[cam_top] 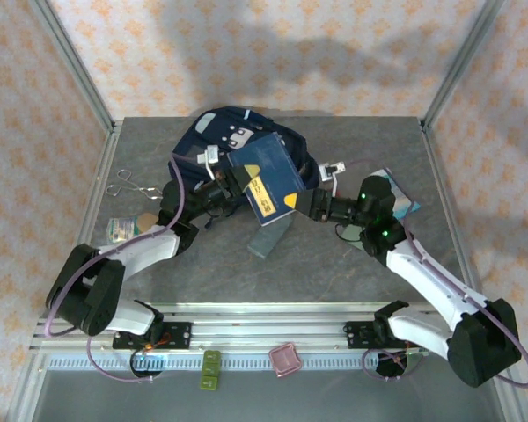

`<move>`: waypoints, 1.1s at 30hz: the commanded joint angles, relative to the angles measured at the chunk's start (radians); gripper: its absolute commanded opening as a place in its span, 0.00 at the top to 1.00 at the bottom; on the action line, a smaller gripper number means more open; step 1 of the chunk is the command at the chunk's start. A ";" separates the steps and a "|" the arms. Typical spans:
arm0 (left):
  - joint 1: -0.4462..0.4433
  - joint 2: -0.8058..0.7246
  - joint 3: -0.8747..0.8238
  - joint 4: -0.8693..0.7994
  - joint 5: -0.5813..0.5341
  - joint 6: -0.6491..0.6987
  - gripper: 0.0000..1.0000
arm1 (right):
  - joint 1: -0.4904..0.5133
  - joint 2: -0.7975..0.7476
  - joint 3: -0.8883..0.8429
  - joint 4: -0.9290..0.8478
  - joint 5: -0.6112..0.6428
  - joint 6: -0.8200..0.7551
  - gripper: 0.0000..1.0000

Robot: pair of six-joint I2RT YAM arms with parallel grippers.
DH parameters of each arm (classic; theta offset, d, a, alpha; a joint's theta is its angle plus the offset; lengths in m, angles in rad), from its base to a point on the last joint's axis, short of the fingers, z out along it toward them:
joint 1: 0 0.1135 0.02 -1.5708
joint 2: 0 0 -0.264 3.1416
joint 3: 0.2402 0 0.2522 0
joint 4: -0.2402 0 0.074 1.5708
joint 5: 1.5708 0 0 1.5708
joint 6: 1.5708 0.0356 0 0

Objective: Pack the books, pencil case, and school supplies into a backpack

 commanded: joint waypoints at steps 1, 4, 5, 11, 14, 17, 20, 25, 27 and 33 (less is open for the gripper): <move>-0.028 0.022 -0.011 0.260 -0.140 -0.107 1.00 | 0.030 -0.045 -0.072 0.251 0.186 0.145 0.37; -0.057 0.027 -0.036 0.314 -0.218 -0.092 1.00 | 0.051 -0.053 -0.132 0.380 0.284 0.222 0.38; -0.066 0.028 -0.036 0.320 -0.228 -0.087 1.00 | 0.058 -0.056 -0.143 0.395 0.319 0.232 0.40; -0.127 0.053 -0.020 0.323 -0.250 -0.066 1.00 | 0.070 -0.042 -0.145 0.419 0.398 0.246 0.57; -0.148 0.062 -0.008 0.298 -0.258 -0.046 1.00 | 0.070 -0.021 -0.128 0.418 0.399 0.249 0.66; -0.162 0.061 -0.001 0.251 -0.282 -0.024 1.00 | 0.071 -0.005 -0.117 0.402 0.395 0.249 0.76; -0.162 0.054 -0.008 0.232 -0.323 -0.016 1.00 | 0.077 0.008 -0.117 0.394 0.365 0.246 0.61; -0.163 0.054 0.012 0.204 -0.344 0.009 1.00 | 0.093 -0.013 -0.141 0.379 0.371 0.237 0.66; -0.166 0.065 0.026 0.199 -0.334 0.012 1.00 | 0.093 -0.028 -0.153 0.373 0.388 0.234 0.83; -0.162 0.087 0.065 0.099 -0.286 0.063 0.51 | 0.076 -0.081 -0.088 0.134 0.472 0.128 1.00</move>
